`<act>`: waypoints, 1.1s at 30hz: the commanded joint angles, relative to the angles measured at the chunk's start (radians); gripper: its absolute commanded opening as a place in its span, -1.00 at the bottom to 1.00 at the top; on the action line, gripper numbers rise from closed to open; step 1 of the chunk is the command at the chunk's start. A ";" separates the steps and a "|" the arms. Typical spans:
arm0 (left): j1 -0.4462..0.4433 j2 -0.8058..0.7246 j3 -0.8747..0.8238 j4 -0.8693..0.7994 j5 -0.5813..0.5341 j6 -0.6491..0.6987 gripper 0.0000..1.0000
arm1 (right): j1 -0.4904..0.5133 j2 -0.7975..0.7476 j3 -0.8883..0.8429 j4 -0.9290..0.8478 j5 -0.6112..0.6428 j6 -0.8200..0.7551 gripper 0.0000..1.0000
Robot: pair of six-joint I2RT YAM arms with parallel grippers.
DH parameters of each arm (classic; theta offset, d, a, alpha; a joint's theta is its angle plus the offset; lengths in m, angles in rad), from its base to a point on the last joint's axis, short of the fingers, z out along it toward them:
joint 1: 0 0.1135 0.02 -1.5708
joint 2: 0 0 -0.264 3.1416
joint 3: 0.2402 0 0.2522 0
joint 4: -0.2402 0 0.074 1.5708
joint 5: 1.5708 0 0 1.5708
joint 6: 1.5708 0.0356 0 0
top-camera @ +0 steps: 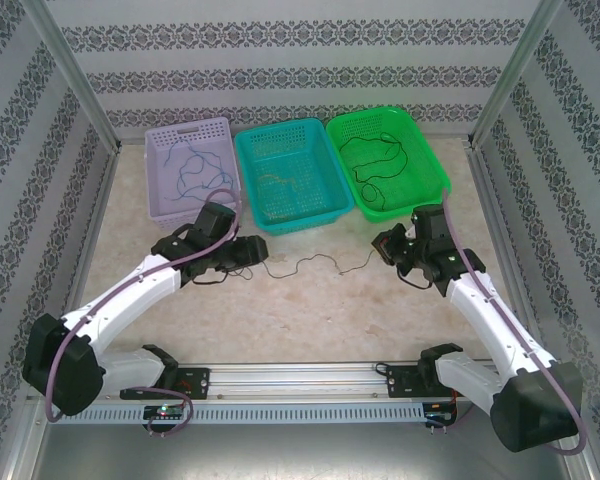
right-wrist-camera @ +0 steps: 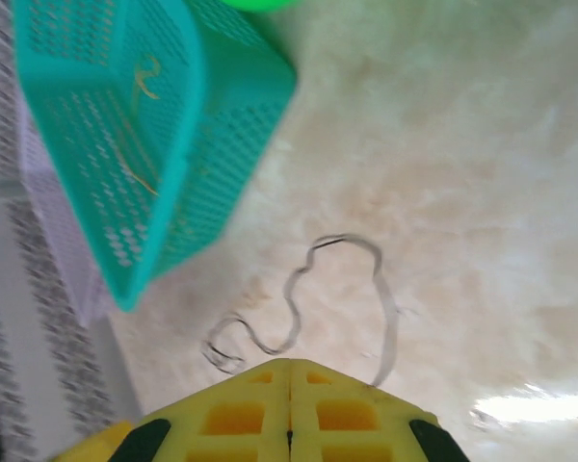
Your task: Untangle the cables
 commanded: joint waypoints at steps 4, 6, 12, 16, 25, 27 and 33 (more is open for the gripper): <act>0.034 0.039 0.009 -0.173 -0.097 -0.194 -0.28 | -0.003 -0.013 0.007 -0.096 -0.026 -0.179 -1.00; 0.034 0.052 -0.006 -0.183 -0.084 -0.182 -0.39 | -0.003 -0.007 0.019 -0.101 -0.020 -0.184 -1.00; 0.033 0.199 0.029 -0.324 -0.179 0.001 -0.23 | -0.002 0.014 0.038 -0.100 -0.027 -0.185 -1.00; 0.035 0.287 0.034 -0.263 -0.079 -0.118 -0.03 | 0.002 0.017 0.042 -0.097 -0.025 -0.185 -1.00; 0.040 0.282 -0.064 0.057 -0.056 -0.542 -0.04 | 0.007 0.004 0.033 -0.094 -0.018 -0.177 -1.00; 0.043 0.292 -0.056 0.053 -0.059 -0.574 -0.06 | 0.007 0.000 0.031 -0.095 -0.020 -0.177 -1.00; 0.072 0.313 -0.113 0.149 -0.036 -0.720 -0.23 | 0.008 -0.005 0.027 -0.090 -0.022 -0.169 -1.00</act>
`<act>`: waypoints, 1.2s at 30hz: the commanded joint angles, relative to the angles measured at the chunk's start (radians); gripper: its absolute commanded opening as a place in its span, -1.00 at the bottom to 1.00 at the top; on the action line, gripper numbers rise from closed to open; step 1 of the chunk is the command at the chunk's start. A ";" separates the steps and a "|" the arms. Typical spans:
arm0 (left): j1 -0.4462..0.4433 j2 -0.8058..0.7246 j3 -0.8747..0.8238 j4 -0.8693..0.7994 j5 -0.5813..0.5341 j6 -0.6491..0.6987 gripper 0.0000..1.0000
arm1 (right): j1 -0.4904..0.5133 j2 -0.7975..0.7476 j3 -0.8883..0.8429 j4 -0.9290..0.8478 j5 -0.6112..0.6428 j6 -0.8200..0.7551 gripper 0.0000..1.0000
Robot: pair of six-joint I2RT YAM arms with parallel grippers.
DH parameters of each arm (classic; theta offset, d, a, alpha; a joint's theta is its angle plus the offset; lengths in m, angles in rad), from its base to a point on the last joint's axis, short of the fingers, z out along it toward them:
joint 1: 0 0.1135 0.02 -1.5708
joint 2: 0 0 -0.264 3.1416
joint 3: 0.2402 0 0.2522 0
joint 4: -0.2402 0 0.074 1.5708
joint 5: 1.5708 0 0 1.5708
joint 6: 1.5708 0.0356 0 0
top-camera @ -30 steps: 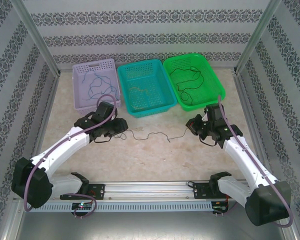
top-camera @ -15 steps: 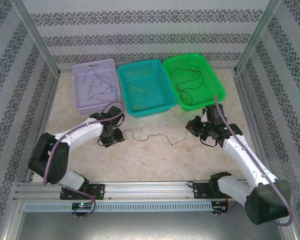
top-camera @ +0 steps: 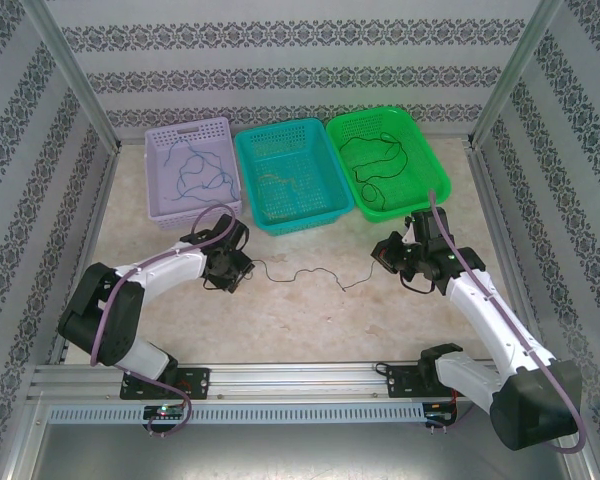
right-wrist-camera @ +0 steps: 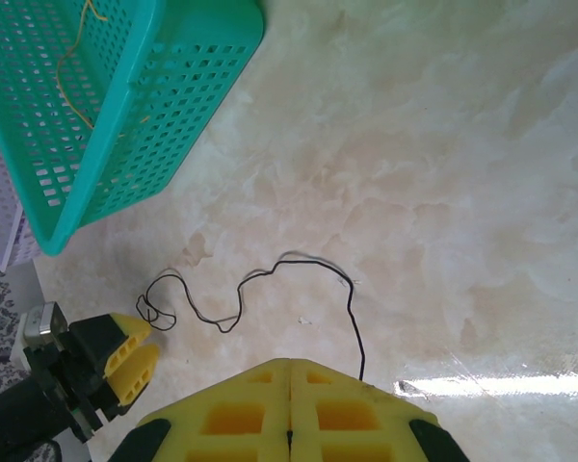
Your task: Untangle the cables
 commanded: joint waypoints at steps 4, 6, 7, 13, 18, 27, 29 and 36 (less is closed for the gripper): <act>0.040 0.048 0.001 0.080 0.015 -0.147 -0.31 | 0.007 -0.015 0.010 -0.007 -0.010 -0.012 -1.00; 0.042 0.067 0.019 0.068 0.016 -0.140 -0.37 | 0.007 -0.017 0.009 -0.007 -0.011 -0.010 -1.00; 0.042 0.076 0.023 0.062 0.018 -0.140 -0.40 | 0.007 -0.019 0.009 -0.007 -0.011 -0.010 -1.00; 0.046 0.082 -0.013 0.112 0.024 -0.164 -0.93 | 0.007 -0.028 0.004 -0.003 -0.004 -0.007 -1.00; 0.074 -0.045 0.005 -0.010 -0.057 -0.078 -1.00 | -0.017 -0.034 0.069 -0.050 0.065 -0.085 -1.00; 0.302 -0.338 0.097 -0.330 -0.035 0.174 -1.00 | -0.139 0.039 0.326 -0.101 0.347 -0.267 -1.00; 0.396 -0.401 0.107 -0.352 -0.030 0.195 -1.00 | -0.159 0.042 0.350 -0.098 0.408 -0.279 -1.00; 0.674 -0.410 0.198 -0.397 -0.017 0.282 -1.00 | -0.211 0.038 0.382 -0.069 0.603 -0.305 -1.00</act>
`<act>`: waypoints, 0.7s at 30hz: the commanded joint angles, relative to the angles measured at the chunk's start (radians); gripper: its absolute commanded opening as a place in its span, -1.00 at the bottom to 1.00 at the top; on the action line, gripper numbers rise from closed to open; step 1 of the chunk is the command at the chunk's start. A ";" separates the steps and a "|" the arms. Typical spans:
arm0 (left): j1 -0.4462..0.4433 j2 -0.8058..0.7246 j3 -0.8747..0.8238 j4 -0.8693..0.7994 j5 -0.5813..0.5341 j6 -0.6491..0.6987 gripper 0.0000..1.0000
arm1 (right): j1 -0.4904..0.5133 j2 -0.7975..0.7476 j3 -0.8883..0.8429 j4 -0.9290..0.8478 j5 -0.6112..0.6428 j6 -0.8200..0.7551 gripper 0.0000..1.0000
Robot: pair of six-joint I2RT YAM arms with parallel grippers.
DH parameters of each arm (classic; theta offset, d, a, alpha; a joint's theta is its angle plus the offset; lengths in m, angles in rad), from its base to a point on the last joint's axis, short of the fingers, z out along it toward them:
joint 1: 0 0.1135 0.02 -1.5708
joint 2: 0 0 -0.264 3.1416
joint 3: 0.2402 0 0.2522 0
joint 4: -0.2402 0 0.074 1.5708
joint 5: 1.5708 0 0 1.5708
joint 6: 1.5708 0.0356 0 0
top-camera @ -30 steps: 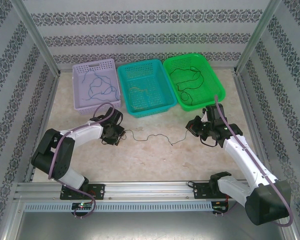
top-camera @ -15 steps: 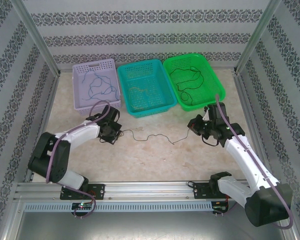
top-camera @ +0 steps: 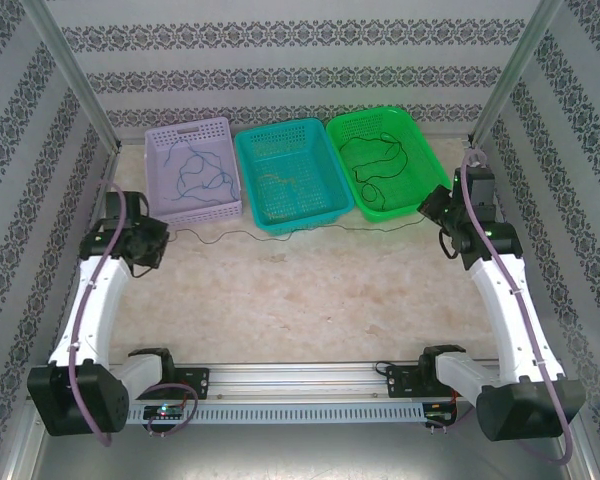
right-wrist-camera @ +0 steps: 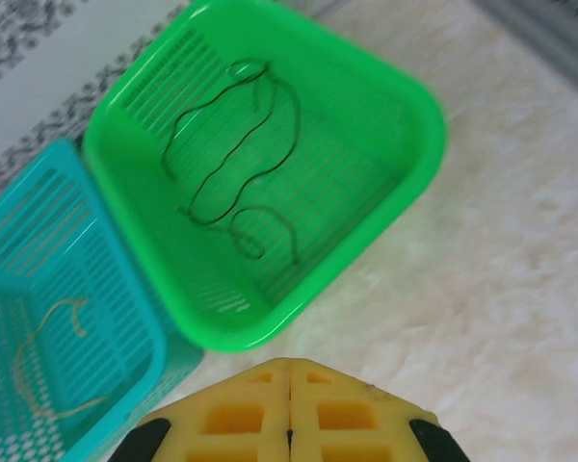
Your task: Untangle the cables
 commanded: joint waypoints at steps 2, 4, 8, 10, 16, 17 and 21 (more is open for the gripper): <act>0.118 0.023 0.055 -0.076 -0.018 0.065 -1.00 | -0.044 0.006 0.026 0.017 0.150 -0.046 -1.00; 0.136 0.052 0.084 -0.066 -0.024 0.062 -1.00 | -0.070 0.004 0.022 0.030 0.150 -0.045 -1.00; 0.169 0.109 0.143 -0.069 -0.039 0.059 -1.00 | -0.119 -0.001 0.012 0.040 0.162 -0.026 -1.00; 0.191 0.128 0.171 -0.076 -0.058 0.082 -1.00 | -0.136 0.003 0.008 0.046 0.163 -0.013 -1.00; 0.236 0.152 0.232 -0.099 -0.135 0.142 -1.00 | -0.177 0.047 0.024 0.087 0.145 0.038 -1.00; 0.240 0.152 0.233 -0.100 -0.138 0.146 -1.00 | -0.179 0.054 0.032 0.090 0.141 0.041 -1.00; 0.244 0.147 0.228 -0.099 -0.129 0.146 -1.00 | -0.178 0.071 0.047 0.098 0.132 0.044 -1.00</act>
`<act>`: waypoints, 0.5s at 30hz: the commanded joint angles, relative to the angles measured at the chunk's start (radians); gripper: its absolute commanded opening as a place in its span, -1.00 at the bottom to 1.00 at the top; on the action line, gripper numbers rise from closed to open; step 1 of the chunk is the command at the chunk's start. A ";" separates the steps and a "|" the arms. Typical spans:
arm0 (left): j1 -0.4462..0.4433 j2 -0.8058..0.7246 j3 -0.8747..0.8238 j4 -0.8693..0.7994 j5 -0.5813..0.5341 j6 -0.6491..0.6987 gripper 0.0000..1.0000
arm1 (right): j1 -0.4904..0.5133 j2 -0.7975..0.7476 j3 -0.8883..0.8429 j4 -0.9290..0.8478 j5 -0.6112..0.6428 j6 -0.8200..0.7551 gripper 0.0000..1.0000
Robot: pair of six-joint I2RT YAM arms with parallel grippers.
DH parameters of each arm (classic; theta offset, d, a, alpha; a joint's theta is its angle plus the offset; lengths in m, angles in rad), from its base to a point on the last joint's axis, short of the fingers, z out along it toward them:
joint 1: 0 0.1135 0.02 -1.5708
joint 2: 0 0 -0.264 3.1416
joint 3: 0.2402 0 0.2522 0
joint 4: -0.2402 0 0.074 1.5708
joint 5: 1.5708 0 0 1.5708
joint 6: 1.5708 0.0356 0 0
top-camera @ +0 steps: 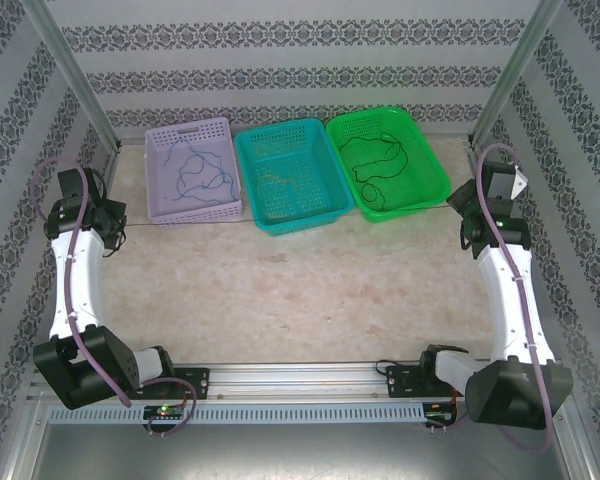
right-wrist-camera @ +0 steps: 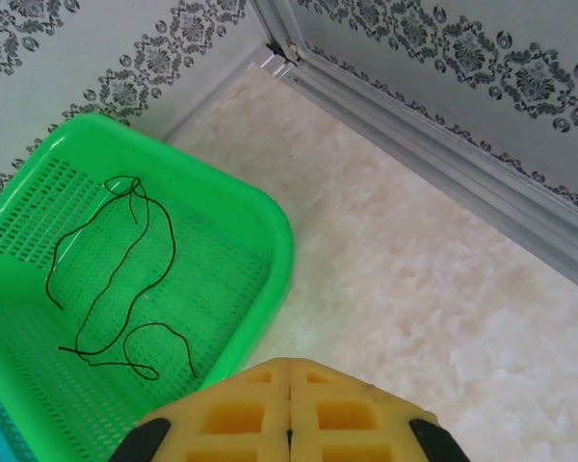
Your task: Untangle the cables
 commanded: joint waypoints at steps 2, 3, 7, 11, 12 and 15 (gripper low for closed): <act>0.017 -0.015 0.001 -0.050 -0.043 0.027 -1.00 | -0.013 0.010 0.043 0.038 0.010 0.027 -1.00; 0.017 -0.021 -0.005 -0.050 -0.052 0.024 -1.00 | -0.014 0.016 0.044 0.040 0.007 0.032 -1.00; 0.018 -0.028 -0.015 -0.028 -0.026 0.026 -1.00 | -0.012 0.046 0.060 0.061 -0.036 0.044 -1.00; -0.038 0.016 -0.012 0.121 0.199 -0.005 -1.00 | 0.021 0.102 0.107 0.098 -0.117 0.004 -1.00; -0.079 0.036 0.006 0.173 0.245 -0.020 -1.00 | 0.035 0.119 0.120 0.110 -0.149 -0.010 -1.00; -0.254 0.127 0.151 0.297 0.291 -0.058 -1.00 | 0.098 0.160 0.162 0.127 -0.179 -0.059 -1.00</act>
